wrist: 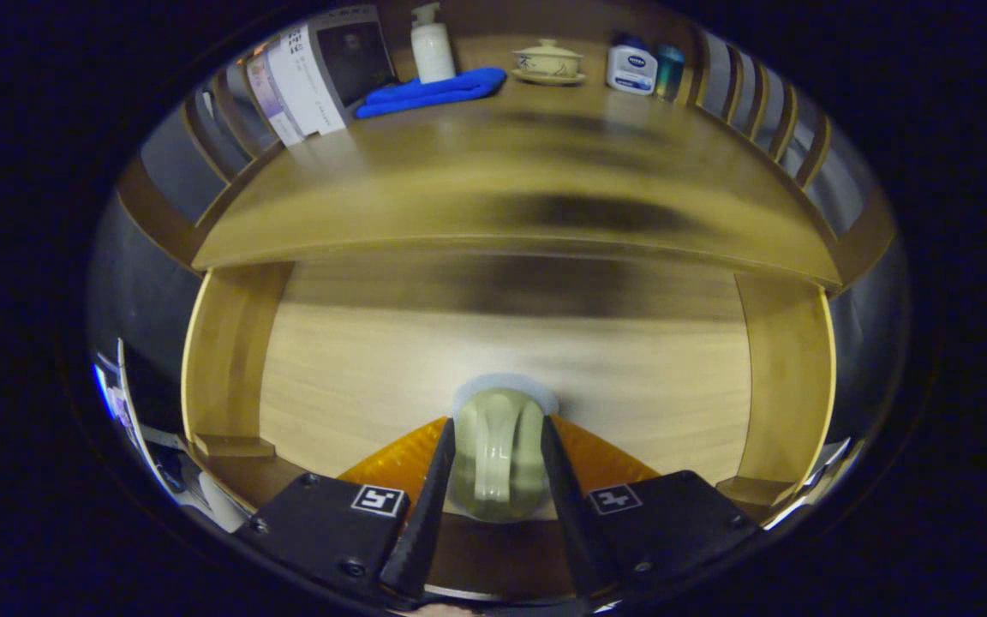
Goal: Pull open the drawer, take out the items inside it, and place them on the countertop above the cabinet.
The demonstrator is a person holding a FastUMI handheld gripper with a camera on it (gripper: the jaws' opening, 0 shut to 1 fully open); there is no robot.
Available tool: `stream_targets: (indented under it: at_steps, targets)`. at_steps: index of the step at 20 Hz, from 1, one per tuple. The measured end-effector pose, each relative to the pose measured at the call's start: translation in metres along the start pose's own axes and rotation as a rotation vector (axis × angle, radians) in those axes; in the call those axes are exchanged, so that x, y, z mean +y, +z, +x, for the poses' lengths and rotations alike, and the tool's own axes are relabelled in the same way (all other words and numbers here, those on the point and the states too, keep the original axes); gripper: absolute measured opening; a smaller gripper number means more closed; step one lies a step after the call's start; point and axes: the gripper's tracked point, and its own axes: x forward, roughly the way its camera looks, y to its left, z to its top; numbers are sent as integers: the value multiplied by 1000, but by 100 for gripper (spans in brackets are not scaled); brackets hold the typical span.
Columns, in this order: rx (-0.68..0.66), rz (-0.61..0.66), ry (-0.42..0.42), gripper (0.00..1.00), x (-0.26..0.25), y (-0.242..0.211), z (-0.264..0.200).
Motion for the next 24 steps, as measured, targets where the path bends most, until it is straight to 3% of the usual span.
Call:
stream_targets:
  at_steps: [1, 2, 12, 24]
  targets:
    - [8, -6, -19, 61, -3, -2, 2]
    - [15, -12, -28, 50, -4, -4, 5]
    - [2, -45, -23, 21, -2, -3, 11]
    - [-152, -65, 28, 20, -1, 45, -75]
